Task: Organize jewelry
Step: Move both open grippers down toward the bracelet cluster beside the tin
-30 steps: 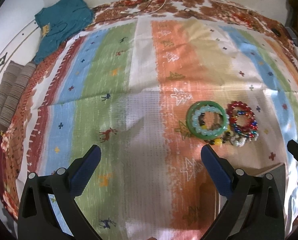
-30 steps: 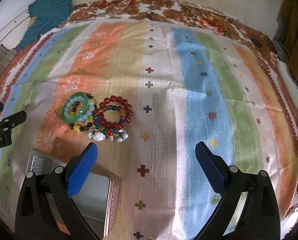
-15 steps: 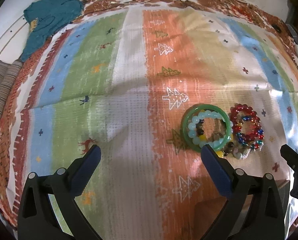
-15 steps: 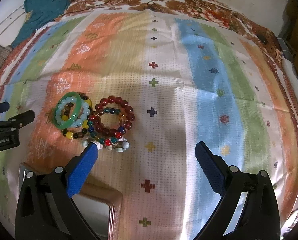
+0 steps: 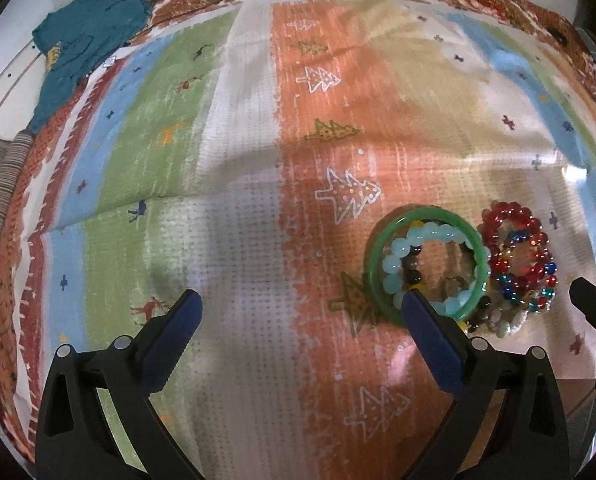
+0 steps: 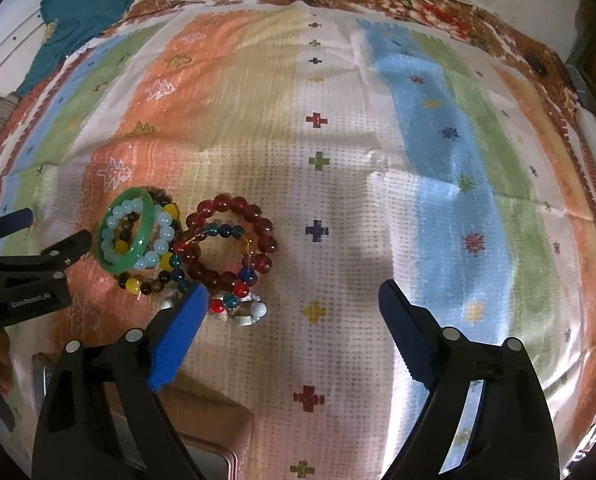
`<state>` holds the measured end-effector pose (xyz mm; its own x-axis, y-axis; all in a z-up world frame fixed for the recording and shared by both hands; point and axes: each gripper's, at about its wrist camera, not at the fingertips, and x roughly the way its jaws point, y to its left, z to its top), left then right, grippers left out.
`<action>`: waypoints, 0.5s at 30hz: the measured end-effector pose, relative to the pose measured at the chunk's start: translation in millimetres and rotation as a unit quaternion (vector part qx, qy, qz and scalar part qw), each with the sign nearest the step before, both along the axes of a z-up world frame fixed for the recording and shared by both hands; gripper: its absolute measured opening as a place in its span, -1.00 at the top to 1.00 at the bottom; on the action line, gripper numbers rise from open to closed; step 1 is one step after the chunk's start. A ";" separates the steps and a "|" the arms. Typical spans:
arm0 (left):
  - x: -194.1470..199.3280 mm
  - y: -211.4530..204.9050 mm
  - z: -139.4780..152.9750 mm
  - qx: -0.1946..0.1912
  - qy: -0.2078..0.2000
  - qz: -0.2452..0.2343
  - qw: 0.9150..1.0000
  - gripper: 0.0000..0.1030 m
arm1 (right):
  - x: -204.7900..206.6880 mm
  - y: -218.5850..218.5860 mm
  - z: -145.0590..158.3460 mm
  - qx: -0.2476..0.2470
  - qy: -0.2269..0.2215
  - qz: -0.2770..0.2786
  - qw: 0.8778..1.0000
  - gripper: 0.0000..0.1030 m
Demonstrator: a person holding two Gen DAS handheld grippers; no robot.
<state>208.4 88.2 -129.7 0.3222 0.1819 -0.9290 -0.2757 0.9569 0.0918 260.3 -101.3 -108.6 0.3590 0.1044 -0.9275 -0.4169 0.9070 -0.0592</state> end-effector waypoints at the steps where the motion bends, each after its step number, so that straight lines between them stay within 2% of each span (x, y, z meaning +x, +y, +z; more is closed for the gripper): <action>1: 1.4 0.5 -1.6 0.002 0.002 -0.001 1.000 -0.89 | 0.7 1.0 -1.2 -0.001 0.000 0.001 1.000 -0.70; 3: 3.8 1.8 -4.7 0.004 0.005 -0.001 1.000 -0.89 | 2.5 2.1 -3.1 0.000 0.003 0.001 1.000 -0.68; 15: 15.5 6.8 -21.6 -0.001 0.019 0.000 1.000 -0.89 | 11.1 12.5 -22.4 -0.004 0.035 0.014 0.999 -0.08</action>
<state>223.9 95.0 -151.3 0.2865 0.1799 -0.9410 -0.2719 0.9571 0.1002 271.4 -88.8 -131.0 0.2898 0.1057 -0.9512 -0.4448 0.8949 -0.0361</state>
